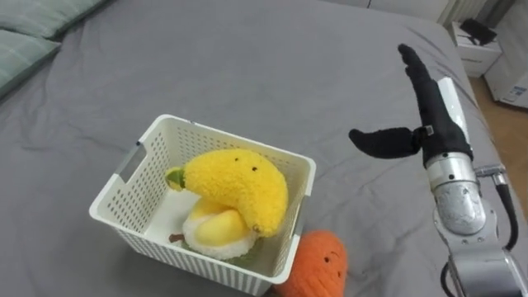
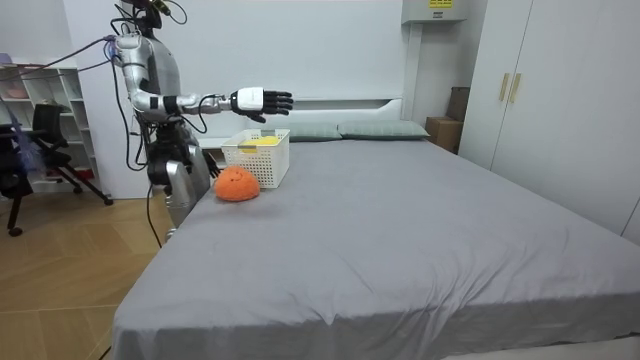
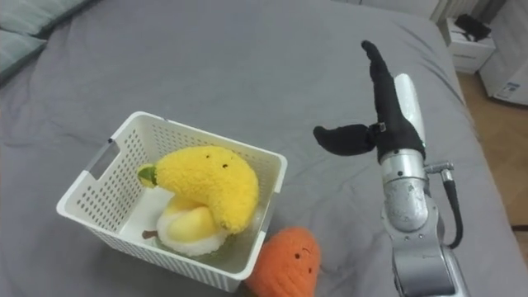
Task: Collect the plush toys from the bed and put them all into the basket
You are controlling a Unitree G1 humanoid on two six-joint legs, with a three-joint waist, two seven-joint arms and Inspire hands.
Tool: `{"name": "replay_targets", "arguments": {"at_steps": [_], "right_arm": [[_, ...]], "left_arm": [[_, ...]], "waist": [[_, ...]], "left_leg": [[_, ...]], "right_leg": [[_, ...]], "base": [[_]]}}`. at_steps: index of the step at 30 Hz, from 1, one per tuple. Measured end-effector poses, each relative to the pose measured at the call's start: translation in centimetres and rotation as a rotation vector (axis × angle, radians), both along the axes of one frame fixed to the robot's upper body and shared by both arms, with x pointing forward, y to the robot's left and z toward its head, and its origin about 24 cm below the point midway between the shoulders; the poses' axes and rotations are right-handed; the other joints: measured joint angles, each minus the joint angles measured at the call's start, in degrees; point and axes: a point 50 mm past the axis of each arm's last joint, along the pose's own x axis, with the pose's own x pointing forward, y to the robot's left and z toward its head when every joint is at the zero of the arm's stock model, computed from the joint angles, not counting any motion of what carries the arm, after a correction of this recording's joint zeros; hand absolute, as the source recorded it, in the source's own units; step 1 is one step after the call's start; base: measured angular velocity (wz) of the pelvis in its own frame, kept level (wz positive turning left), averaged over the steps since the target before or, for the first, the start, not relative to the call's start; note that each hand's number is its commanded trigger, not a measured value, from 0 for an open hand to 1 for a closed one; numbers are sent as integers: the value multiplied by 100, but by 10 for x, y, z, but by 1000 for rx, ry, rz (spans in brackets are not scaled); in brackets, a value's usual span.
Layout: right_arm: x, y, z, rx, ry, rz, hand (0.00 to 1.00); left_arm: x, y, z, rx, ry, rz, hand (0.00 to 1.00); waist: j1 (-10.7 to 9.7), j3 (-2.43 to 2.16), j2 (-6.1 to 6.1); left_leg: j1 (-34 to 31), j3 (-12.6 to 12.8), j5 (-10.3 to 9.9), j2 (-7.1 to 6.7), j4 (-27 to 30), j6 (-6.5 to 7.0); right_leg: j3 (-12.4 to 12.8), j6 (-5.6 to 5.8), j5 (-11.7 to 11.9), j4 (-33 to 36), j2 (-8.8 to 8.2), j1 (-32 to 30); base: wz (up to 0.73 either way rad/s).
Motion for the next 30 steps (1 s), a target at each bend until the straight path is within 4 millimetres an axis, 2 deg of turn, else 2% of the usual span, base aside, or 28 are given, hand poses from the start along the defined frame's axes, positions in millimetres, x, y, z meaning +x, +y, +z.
{"name": "replay_targets", "arguments": {"at_steps": [3,7,12,13,20,26,28,30], "right_arm": [[-2,-3,-7,-2,25,-22,0],[-13,-11,-38,-9,141,-69,0],[-31,-12,-58,-20,227,-72,0],[-32,-12,-61,-20,238,-73,0],[-40,-2,-88,-28,362,-15,0],[-42,4,-92,-73,386,25,0],[-41,5,-92,-92,391,43,0],[-42,7,-93,-106,401,63,0]], "left_arm": [[0,0,0,-8,-1,2,0],[-2,-1,-1,-13,8,3,0],[-3,-1,-1,-8,10,-3,0],[-3,-2,-1,-8,14,-16,0],[6,-6,-1,-25,-6,-26,0],[13,-6,0,-26,-19,-31,0],[16,-7,-1,-27,-18,-32,0],[19,-7,-1,-28,-19,-33,0]], "waist": [[-51,0,33],[-51,-14,62],[-50,-21,213],[-60,-37,232],[-43,-42,183],[-54,-32,190],[-48,-8,197],[-48,-8,194]], "left_leg": [[21,49,-1,-1,12,3],[74,58,-9,-6,0,11],[47,45,-12,-3,-5,13],[2,42,-12,-3,4,12],[-145,82,-6,-5,8,9],[-393,57,-4,-4,19,10],[-435,55,-4,-4,20,10],[-507,54,-4,-4,22,10]], "right_leg": [[56,0,0,-16,3,-6],[77,1,0,-16,2,11],[85,2,-2,-13,2,-36],[87,2,-2,-11,1,-84],[102,2,-3,-13,1,-232],[102,-2,2,7,0,-470],[99,-2,2,6,0,-509],[97,-2,2,9,-1,-586]], "base": [[-8],[-2],[0],[0],[-1],[0],[0],[0]]}}
